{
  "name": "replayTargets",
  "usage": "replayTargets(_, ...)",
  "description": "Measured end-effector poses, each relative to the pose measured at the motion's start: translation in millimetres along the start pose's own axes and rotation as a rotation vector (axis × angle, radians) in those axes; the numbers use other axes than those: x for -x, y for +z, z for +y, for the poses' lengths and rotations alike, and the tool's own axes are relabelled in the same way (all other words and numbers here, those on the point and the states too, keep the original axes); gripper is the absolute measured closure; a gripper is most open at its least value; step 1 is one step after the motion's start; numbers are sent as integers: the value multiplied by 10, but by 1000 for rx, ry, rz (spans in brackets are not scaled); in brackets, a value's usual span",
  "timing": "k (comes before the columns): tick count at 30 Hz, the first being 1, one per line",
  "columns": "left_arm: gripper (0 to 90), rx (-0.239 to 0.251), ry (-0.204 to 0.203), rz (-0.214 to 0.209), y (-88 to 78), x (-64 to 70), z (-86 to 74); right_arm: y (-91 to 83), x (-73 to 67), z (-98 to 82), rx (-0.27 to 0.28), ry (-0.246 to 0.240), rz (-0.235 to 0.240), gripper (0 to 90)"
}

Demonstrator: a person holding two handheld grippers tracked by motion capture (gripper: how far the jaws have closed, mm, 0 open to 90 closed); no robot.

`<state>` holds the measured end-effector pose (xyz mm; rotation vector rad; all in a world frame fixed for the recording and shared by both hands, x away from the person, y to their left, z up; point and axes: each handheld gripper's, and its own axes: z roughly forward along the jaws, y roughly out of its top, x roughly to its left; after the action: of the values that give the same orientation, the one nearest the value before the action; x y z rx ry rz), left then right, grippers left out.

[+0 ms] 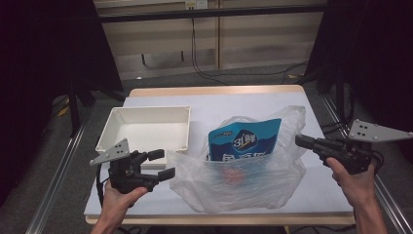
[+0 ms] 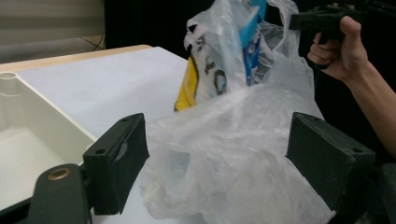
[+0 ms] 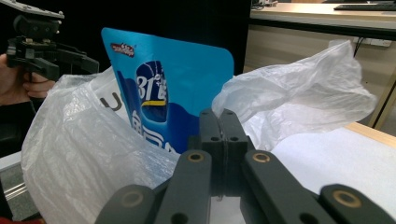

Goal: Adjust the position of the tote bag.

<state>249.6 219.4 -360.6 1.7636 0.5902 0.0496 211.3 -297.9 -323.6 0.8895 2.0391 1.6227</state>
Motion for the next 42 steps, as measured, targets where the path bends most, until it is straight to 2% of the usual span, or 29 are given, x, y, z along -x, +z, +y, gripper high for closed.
replayTargets(1,198,-9,7,-5,5,10,-15,-7,-11,-6,-2,-2,-1,900)
replayTargets(5,226,-9,-36,-49,86,-9,-72,-50,-52,-45,-17,-5,-4,900)
replayTargets(6,227,1,-67,-77,112,-16,-78,-60,-52,-50,-17,-3,-1,900)
replayTargets(7,238,-6,-54,-75,133,-18,-74,-66,-52,-51,-14,-2,1,900)
replayTargets(8,260,-17,-36,-55,158,-11,-66,-69,-51,-52,-14,-4,0,900)
replayTargets(9,295,-27,-31,-60,184,-15,-61,-73,-48,-52,-14,-3,-2,900)
replayTargets(11,444,-30,-21,-51,223,-27,-70,-70,-44,-50,-13,-6,4,900)
replayTargets(12,564,-30,-21,-65,240,-34,-79,-71,-44,-52,-16,-4,3,900)
replayTargets(14,740,-52,25,-45,268,-10,-86,-72,-41,-61,-20,-4,2,900)
replayTargets(15,887,-56,44,-51,268,4,-87,-74,-37,-73,-22,-4,4,900)
replayTargets(18,900,-61,86,-57,214,62,-66,-86,-33,-88,-35,-2,-2,900)
replayTargets(19,900,-52,100,-47,178,92,-61,-88,-27,-98,-31,0,1,900)
replayTargets(20,900,-26,114,-65,124,139,-54,-93,-18,-115,-29,5,0,900)
replayTargets(21,900,-46,146,-78,60,207,-28,-102,-6,-142,-33,14,-9,900)
replayTargets(23,900,-66,206,-73,-8,310,-5,-123,22,-201,-46,23,-16,900)
replayTargets(27,900,-67,276,-104,-147,465,55,-183,51,-217,-47,27,-34,900)
replayTargets(28,900,-78,297,-96,-157,492,59,-189,49,-220,-53,24,-30,900)
replayTargets(30,900,-131,351,-93,-152,536,48,-187,39,-240,-65,26,-20,900)
replayTargets(32,900,-175,374,-95,-129,552,-3,-179,28,-272,-93,24,-21,900)
replayTargets(33,900,-183,391,-89,-122,565,-43,-181,30,-289,-102,24,-18,900)
replayTargets(34,900,-196,366,-111,-109,558,-62,-181,31,-306,-113,24,-21,900)
replayTargets(35,900,-211,375,-95,-88,555,-89,-180,37,-315,-118,20,-20,900)
replayTargets(37,900,-222,352,-102,-75,514,-131,-177,47,-333,-113,31,-20,900)
replayTargets(38,900,-222,354,-93,-69,495,-145,-170,48,-335,-112,35,-12,900)
replayTargets(39,900,-221,338,-89,-54,473,-158,-157,40,-334,-118,31,-17,900)
replayTargets(40,900,-227,339,-83,-48,450,-161,-138,34,-331,-125,23,-26,900)
replayTargets(42,900,-242,340,-43,-10,379,-160,-100,50,-332,-138,13,-46,900)
